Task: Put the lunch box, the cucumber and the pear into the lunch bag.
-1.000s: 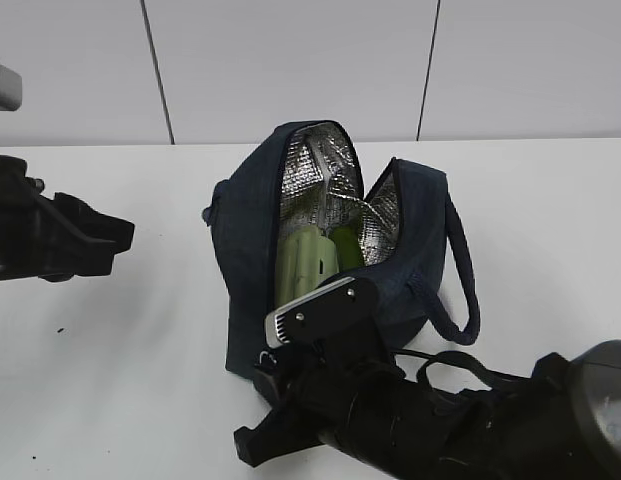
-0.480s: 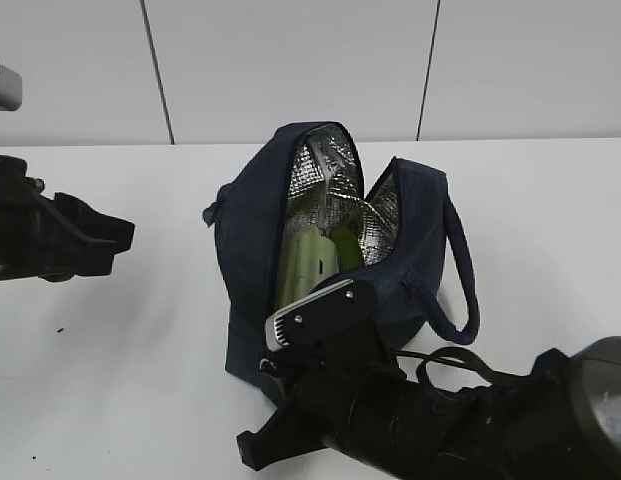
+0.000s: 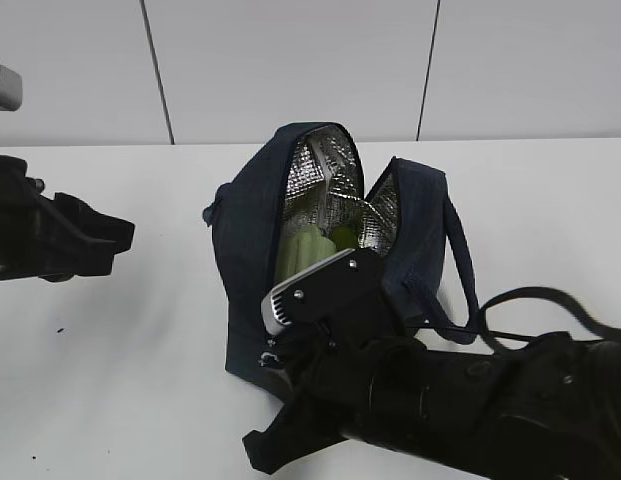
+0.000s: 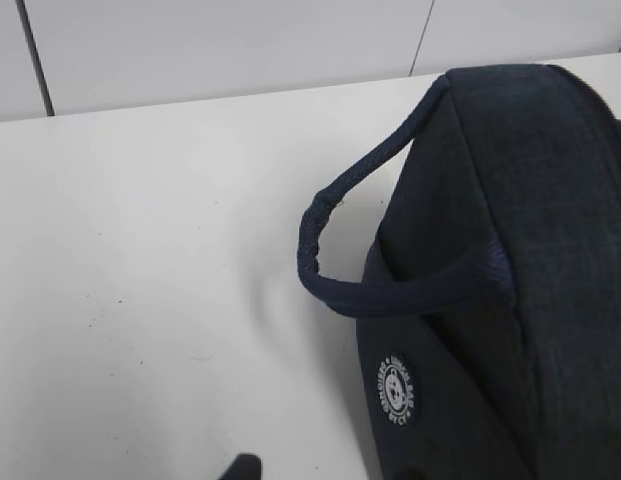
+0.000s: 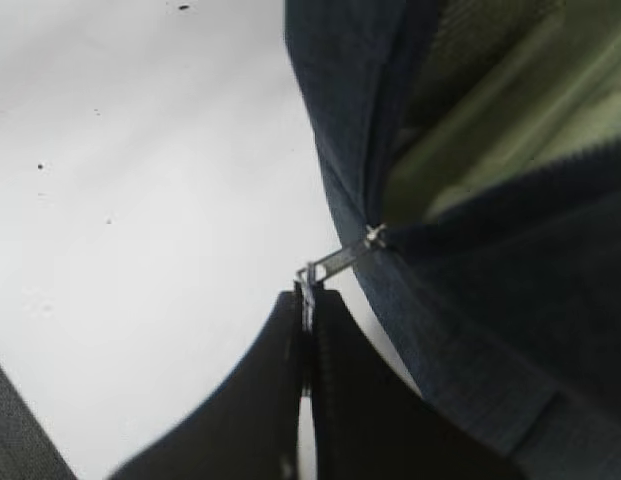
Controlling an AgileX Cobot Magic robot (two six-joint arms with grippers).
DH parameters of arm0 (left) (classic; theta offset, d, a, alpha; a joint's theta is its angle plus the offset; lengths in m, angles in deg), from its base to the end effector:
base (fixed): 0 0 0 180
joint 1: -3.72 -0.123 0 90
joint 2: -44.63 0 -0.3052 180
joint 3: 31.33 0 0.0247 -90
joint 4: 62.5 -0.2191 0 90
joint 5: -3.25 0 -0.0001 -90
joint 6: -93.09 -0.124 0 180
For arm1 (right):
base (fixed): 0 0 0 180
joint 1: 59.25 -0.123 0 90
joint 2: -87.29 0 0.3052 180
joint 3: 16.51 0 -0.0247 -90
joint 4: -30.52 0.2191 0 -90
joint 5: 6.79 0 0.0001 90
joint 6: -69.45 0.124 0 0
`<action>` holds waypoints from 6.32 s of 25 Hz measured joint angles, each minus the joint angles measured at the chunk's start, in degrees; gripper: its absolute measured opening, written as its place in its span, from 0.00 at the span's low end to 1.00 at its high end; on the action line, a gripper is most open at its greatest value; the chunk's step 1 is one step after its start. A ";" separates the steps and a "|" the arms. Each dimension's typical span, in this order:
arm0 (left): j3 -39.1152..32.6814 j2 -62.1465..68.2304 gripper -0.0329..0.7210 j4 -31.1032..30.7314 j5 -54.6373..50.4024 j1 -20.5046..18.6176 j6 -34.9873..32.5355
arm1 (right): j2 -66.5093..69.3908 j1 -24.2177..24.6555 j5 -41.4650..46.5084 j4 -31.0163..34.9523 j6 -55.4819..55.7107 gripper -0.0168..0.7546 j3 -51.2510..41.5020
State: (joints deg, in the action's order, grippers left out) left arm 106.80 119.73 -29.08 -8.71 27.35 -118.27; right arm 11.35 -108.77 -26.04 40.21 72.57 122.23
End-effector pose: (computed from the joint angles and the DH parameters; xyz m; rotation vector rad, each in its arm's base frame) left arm 0.2017 -0.1037 0.2664 0.4920 2.1818 -0.3673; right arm 0.2122 0.2380 0.1795 -0.6905 2.1484 0.5325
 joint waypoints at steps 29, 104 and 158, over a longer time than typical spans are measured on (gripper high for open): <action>0.00 2.32 0.56 11.09 -7.45 4.41 -24.01 | -8.38 2.08 12.10 8.82 -24.77 0.03 9.29; 2.31 15.11 0.03 29.57 -15.29 6.67 -49.09 | -3.36 23.98 22.28 47.55 -59.95 0.03 26.12; 21.43 22.04 0.48 31.94 -7.25 6.67 -34.93 | -2.70 23.96 29.25 48.73 -61.26 0.03 26.52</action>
State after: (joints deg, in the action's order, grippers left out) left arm 128.23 141.78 2.87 -15.97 34.03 -153.21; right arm 8.65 -84.81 3.22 88.94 11.31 148.75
